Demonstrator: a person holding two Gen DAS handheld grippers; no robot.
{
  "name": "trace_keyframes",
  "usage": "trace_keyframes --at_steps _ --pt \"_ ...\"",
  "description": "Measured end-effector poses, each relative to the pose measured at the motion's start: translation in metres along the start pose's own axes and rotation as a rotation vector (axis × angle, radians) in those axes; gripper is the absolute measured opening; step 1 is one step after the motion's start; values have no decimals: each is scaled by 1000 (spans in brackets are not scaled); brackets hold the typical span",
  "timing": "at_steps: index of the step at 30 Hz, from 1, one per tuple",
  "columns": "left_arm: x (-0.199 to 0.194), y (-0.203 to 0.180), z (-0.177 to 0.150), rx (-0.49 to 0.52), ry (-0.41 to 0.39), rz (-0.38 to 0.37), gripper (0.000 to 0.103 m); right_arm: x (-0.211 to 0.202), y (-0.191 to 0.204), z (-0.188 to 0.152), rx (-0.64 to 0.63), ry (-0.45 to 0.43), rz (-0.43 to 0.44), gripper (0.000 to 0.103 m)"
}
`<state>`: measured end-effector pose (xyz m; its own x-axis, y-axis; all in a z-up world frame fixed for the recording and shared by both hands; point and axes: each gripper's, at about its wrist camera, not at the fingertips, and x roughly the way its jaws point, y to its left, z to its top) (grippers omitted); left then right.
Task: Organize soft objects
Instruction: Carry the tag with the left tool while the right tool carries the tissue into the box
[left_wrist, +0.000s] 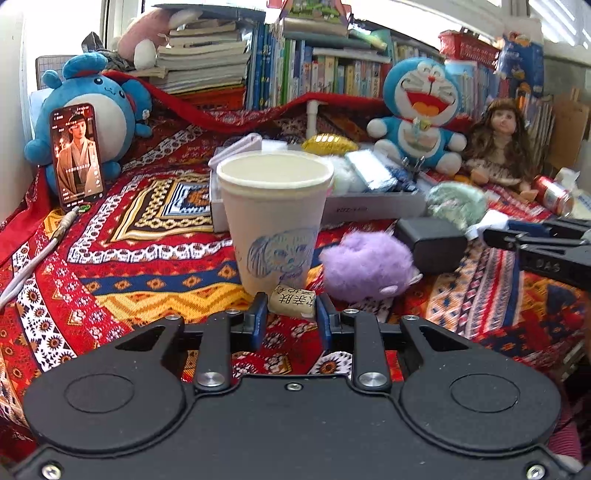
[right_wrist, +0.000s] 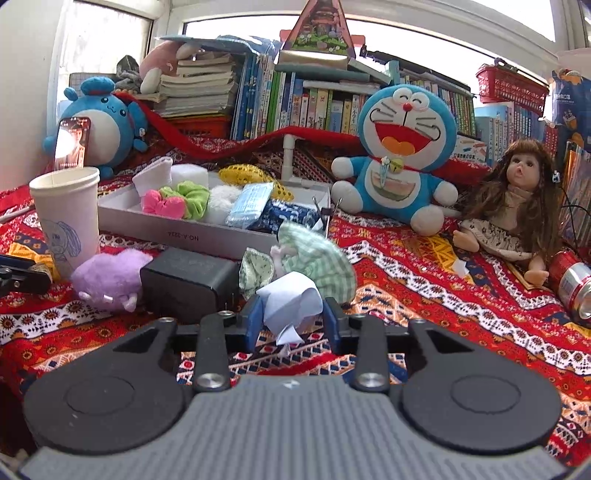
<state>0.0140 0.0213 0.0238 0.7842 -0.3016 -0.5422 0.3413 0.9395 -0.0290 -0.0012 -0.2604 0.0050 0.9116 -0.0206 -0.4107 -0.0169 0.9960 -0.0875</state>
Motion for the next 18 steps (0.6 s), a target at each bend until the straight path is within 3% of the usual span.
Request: trace_keyframes --at_steps 10,18 --pt "-55 -6 47 14 -133 -168 26 -20 -3 28 13 -81 26 41" --pt "-52 7 101 9 -173 -148 26 -18 5 51 -8 -112 70 40"
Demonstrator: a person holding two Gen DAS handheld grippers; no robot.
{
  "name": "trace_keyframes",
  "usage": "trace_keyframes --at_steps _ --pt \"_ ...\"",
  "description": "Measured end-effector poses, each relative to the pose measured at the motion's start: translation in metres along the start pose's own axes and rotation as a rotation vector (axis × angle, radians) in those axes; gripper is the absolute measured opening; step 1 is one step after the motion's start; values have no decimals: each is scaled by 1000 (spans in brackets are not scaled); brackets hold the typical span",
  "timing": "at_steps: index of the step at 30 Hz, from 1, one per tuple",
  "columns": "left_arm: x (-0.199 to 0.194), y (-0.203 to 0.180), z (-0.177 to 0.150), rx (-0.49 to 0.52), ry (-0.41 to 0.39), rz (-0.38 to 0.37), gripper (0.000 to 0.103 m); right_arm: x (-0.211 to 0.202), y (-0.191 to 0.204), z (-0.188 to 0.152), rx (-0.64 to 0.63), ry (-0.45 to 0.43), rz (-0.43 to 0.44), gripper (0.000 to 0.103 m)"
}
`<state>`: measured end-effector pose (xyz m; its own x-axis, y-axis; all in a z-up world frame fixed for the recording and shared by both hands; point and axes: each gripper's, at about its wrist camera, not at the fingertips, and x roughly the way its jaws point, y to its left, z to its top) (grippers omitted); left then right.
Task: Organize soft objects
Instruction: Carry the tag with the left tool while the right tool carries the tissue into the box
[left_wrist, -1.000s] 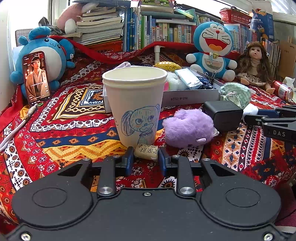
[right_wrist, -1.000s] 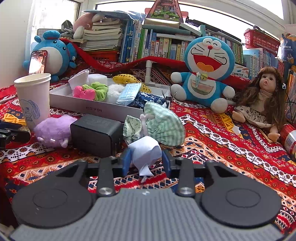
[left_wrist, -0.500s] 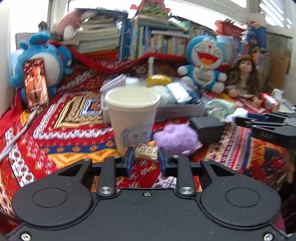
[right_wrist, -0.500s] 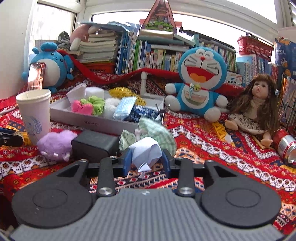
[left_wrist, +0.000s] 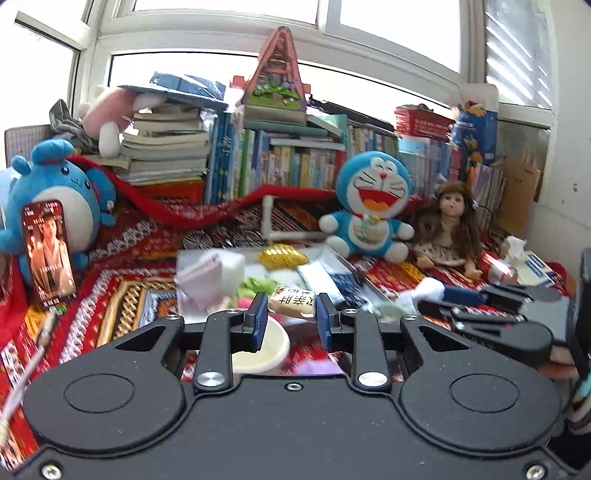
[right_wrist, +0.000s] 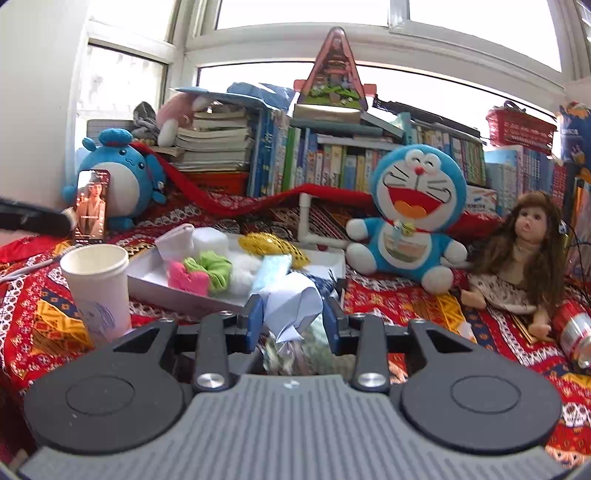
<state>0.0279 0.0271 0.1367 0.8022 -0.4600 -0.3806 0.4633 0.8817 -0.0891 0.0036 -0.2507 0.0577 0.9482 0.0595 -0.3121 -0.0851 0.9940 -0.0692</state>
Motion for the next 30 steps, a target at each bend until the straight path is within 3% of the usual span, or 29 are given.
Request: trace_keyframes --at_steps 7,15,22,30 --pt "35 28 41 -35 60 24 26 24 -2 20 57 41 88 40" --pt "97 58 74 -113 209 10 26 72 -17 52 184 168 156 40" --pt "155 83 86 -229 359 -25 26 118 -23 74 275 237 219 40" --pt "216 99 78 -291 503 -6 26 171 -10 84 323 326 273 40"
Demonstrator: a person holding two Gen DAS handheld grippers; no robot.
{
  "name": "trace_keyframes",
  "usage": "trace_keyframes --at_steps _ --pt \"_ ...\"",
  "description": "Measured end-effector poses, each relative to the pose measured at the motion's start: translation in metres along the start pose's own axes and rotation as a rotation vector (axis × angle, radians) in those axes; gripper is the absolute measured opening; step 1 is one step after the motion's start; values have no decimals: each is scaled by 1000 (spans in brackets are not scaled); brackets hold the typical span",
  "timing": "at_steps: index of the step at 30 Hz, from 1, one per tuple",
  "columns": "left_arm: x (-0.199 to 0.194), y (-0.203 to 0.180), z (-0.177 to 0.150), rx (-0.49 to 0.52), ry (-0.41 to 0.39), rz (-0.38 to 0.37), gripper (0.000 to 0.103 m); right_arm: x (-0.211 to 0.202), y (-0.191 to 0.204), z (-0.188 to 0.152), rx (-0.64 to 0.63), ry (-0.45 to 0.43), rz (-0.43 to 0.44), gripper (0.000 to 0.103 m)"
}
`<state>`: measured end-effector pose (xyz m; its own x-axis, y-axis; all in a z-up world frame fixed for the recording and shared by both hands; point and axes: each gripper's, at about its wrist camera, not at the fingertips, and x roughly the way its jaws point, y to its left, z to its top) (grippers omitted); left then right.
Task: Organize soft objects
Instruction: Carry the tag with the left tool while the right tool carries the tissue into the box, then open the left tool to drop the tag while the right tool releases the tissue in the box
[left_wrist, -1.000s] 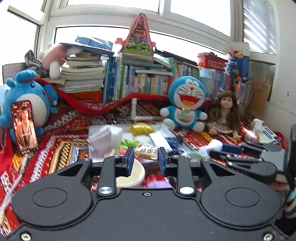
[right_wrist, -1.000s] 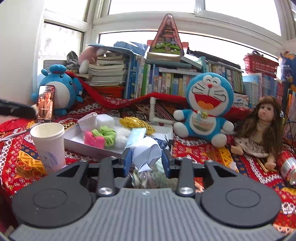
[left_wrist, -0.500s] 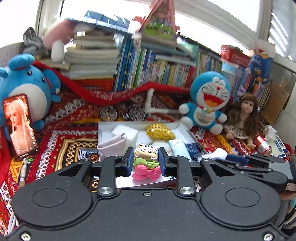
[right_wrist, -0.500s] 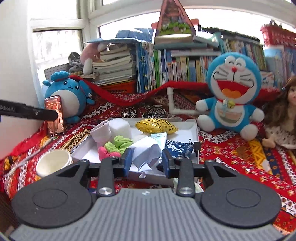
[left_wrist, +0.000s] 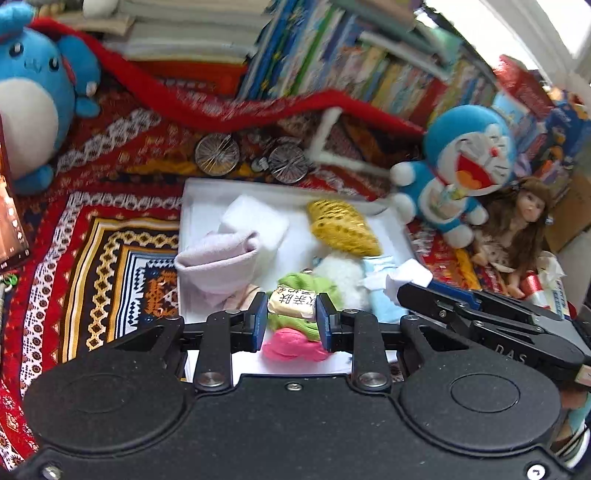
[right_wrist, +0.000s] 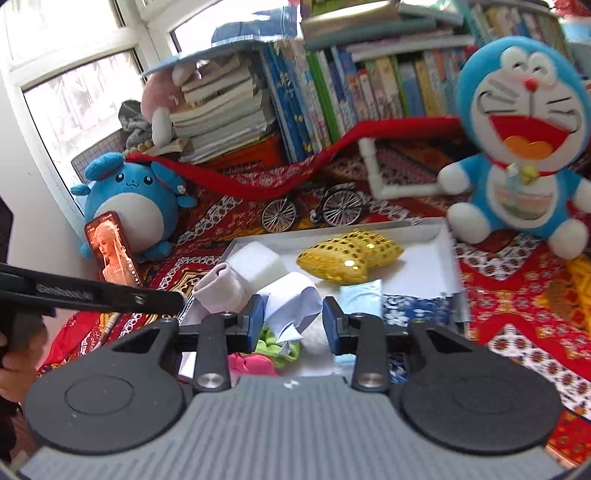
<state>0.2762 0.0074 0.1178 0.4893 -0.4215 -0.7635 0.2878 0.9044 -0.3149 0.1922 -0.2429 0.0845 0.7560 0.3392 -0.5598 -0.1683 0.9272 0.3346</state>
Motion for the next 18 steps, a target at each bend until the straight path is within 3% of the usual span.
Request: trace_keyframes --at_steps 5,18 --pt "25 18 9 -64 48 -16 26 31 7 8 -15 28 2 40" --pt "63 23 19 -37 78 -6 26 89 11 16 -37 103 -45 40"
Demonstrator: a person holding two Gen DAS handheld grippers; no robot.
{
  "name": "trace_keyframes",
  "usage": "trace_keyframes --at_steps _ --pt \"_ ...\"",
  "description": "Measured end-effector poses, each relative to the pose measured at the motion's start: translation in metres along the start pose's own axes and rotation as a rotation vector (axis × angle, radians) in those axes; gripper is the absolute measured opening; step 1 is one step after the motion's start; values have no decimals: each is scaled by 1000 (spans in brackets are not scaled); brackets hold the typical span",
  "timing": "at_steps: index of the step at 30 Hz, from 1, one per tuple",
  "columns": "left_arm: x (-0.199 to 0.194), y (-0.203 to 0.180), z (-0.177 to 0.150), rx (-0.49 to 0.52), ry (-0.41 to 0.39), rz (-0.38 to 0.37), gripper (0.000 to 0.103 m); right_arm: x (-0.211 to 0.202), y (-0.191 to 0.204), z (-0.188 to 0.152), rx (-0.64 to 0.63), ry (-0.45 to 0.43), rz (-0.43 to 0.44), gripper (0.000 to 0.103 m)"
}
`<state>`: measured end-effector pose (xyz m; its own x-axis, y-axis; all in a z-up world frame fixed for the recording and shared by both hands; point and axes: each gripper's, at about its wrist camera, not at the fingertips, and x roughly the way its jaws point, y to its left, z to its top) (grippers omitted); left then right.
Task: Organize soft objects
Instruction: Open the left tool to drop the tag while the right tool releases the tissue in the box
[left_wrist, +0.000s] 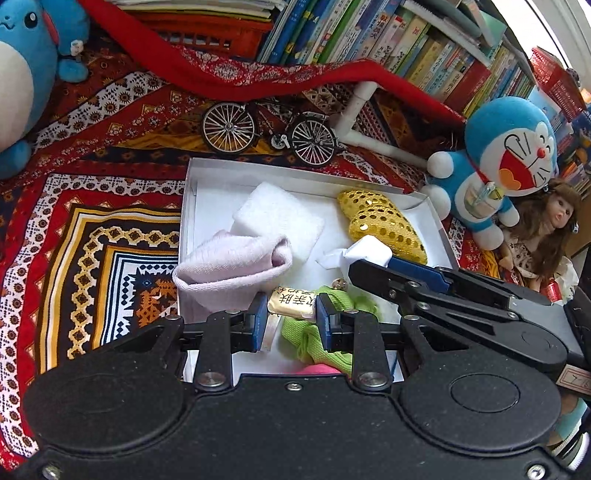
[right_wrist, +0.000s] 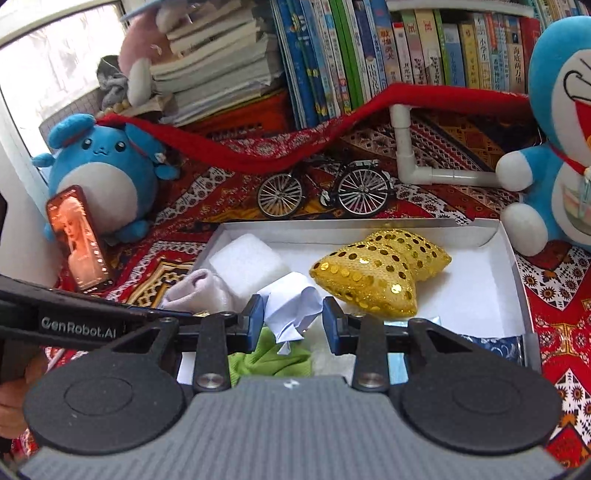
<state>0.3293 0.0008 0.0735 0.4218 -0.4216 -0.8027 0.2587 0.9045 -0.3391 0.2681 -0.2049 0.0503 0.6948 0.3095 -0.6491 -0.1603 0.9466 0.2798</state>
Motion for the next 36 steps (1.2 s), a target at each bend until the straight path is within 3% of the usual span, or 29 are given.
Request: trace_keyframes --at_steps 18,28,36 --pt "15 7 1 -6 5 -24 28 9 -3 0 2 14 17 42" --pt "-1 10 -1 -8 -25 -11 46 -8 -3 -2 4 -6 39 51" --pt "-33 9 -8 10 -112 24 56 -36 0 -6 -30 -57 44 60"
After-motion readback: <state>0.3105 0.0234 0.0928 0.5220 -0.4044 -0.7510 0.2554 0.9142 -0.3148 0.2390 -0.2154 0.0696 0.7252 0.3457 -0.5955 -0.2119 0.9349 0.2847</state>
